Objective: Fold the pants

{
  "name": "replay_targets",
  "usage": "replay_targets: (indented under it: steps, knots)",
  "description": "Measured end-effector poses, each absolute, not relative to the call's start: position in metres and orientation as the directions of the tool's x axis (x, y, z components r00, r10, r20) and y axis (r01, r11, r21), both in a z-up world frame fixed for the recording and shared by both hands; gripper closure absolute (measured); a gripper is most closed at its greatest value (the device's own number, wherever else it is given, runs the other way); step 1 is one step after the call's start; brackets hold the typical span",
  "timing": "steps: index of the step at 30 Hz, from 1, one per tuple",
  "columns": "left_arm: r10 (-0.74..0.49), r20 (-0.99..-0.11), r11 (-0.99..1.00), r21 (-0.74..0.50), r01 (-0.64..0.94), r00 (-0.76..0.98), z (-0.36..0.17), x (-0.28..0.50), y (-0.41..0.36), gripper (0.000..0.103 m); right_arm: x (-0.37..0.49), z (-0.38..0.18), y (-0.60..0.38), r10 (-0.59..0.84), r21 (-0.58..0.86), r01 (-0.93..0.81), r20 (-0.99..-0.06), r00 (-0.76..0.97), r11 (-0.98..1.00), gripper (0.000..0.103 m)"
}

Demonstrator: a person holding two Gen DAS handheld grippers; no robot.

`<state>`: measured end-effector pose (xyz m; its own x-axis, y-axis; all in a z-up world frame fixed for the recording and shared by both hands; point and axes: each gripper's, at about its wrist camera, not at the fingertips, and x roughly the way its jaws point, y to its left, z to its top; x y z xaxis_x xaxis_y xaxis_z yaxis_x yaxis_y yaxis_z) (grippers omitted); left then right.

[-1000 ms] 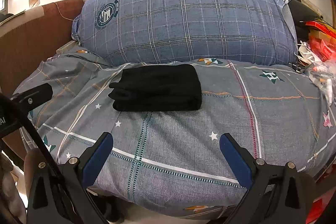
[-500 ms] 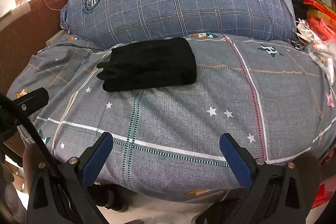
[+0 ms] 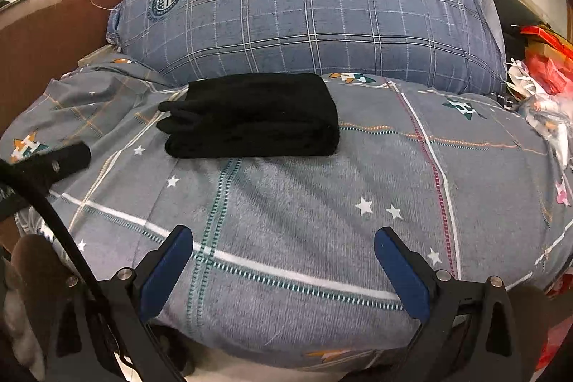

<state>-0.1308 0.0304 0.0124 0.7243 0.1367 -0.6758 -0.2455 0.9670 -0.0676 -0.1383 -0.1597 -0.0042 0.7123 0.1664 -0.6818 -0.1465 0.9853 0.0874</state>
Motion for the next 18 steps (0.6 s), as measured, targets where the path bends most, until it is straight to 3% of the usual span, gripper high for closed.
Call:
replay_targets:
  steps: [8, 18]
  knots:
    - [0.124, -0.72, 0.961, -0.085, -0.265, 0.682, -0.002, -0.12, 0.037, 0.0, -0.119, -0.019, -0.158, 0.172, 0.093, -0.152, -0.723, 0.67, 0.984, 0.0]
    - [0.13, -0.639, 0.977, -0.046, -0.207, 0.758, 0.028, -0.142, 0.014, 0.0, -0.137, -0.003, -0.161, 0.189, 0.098, -0.168, -0.692, 0.697, 0.981, 0.0]
